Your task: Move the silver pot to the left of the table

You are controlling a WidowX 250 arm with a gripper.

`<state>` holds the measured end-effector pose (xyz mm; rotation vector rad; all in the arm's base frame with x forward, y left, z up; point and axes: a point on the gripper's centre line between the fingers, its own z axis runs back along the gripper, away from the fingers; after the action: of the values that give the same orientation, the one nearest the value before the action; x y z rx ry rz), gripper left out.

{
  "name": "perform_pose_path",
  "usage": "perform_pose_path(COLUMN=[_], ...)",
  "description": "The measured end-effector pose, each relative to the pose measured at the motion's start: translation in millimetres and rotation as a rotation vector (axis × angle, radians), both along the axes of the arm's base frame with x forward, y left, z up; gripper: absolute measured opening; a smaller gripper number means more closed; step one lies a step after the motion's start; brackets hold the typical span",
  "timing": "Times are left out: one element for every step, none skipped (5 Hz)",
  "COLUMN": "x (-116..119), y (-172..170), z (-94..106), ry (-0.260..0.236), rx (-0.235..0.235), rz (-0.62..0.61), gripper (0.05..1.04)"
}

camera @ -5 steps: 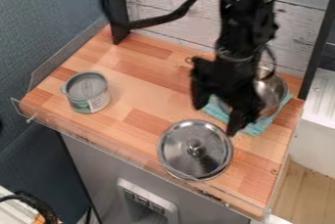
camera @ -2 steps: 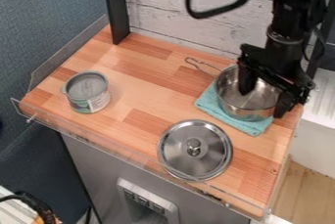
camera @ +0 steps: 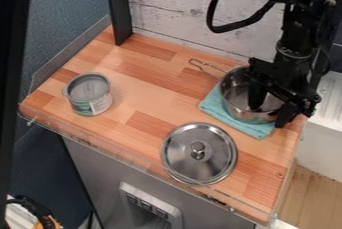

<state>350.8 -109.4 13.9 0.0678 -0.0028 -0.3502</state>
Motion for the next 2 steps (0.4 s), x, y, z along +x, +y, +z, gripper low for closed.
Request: perform_pose_path(x=[0.1,-1.9], y=[-1.6,-1.2], z=[-1.0,-0.9], ry=[-0.005,-0.011], rx=[-0.008,-0.012], rz=[-0.005,-0.008], gripper=[0.387,0.17])
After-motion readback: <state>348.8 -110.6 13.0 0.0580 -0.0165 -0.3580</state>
